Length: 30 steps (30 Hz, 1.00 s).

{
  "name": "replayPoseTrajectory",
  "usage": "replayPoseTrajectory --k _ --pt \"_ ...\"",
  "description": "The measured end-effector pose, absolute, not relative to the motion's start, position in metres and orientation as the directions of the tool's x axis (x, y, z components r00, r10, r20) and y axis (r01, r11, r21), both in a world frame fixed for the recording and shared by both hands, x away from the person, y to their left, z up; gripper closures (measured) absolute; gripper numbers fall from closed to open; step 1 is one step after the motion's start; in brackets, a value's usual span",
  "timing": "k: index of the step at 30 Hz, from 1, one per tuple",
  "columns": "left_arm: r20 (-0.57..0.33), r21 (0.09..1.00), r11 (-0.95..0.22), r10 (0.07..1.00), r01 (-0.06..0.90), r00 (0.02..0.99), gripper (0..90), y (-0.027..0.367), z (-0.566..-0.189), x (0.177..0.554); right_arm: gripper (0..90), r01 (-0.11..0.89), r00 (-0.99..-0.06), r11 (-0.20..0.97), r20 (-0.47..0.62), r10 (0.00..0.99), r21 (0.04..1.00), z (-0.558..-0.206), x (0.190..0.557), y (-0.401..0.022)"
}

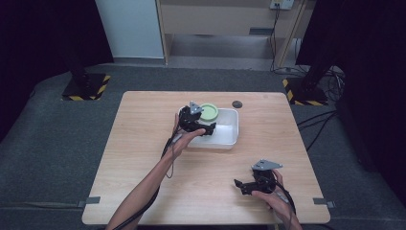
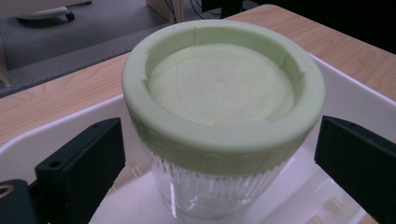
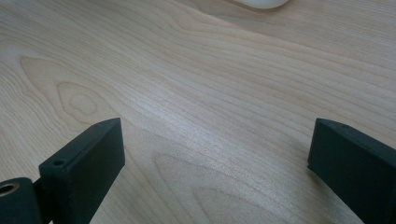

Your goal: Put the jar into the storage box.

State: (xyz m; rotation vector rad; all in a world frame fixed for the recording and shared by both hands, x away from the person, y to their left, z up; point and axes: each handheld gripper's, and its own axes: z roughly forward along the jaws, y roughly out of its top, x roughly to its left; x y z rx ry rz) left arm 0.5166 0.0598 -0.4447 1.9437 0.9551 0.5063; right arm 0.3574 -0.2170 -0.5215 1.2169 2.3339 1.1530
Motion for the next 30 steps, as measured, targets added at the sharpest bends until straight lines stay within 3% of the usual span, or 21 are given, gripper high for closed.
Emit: replayPoseTrajectory --k 30 --pt "-0.066 0.863 -0.301 0.729 0.406 0.681 0.7 0.079 -0.442 0.469 3.9 0.569 -0.613 0.336 0.115 0.782 0.75 -0.521 0.357 -0.216"
